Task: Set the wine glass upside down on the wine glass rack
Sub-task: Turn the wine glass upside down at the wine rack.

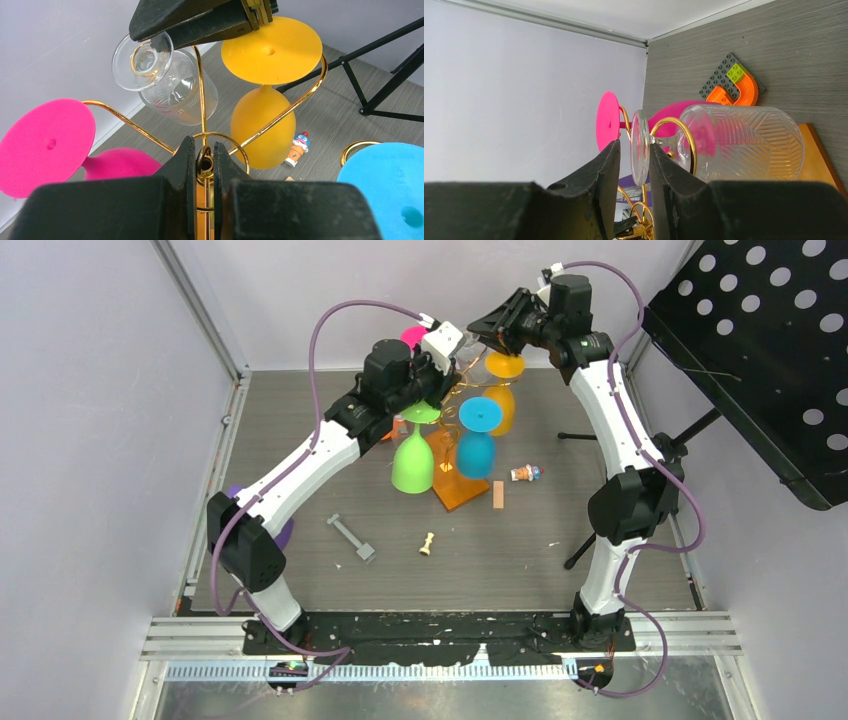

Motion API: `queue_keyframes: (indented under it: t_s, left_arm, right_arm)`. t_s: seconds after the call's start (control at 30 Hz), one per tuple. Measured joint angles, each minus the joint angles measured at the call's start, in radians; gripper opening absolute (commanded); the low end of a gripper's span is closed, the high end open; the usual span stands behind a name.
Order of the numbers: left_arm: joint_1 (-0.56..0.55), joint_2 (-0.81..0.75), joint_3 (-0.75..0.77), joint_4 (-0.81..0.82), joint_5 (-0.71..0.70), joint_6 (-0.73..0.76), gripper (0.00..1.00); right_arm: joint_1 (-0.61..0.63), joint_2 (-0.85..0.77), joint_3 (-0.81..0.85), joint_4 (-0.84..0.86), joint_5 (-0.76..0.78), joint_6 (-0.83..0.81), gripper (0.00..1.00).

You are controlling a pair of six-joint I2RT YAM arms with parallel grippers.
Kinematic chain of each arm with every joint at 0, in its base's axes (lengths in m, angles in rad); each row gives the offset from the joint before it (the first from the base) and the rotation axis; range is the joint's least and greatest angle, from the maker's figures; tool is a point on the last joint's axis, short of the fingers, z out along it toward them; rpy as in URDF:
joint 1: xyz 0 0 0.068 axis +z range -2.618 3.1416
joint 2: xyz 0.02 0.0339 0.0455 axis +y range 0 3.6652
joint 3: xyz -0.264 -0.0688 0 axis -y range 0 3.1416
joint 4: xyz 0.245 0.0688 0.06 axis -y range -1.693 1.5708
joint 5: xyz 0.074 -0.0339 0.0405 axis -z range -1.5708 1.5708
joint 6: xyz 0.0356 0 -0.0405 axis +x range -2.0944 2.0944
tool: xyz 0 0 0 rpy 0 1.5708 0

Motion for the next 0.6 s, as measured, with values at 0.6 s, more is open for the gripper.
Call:
queue_keyframes:
  t_s: [0.6]
  left_arm:
    - [0.0, 0.0, 0.0, 0.0, 0.0, -0.001, 0.0]
  right_arm:
    - [-0.002, 0.002, 0.095, -0.143, 0.023, -0.119, 0.35]
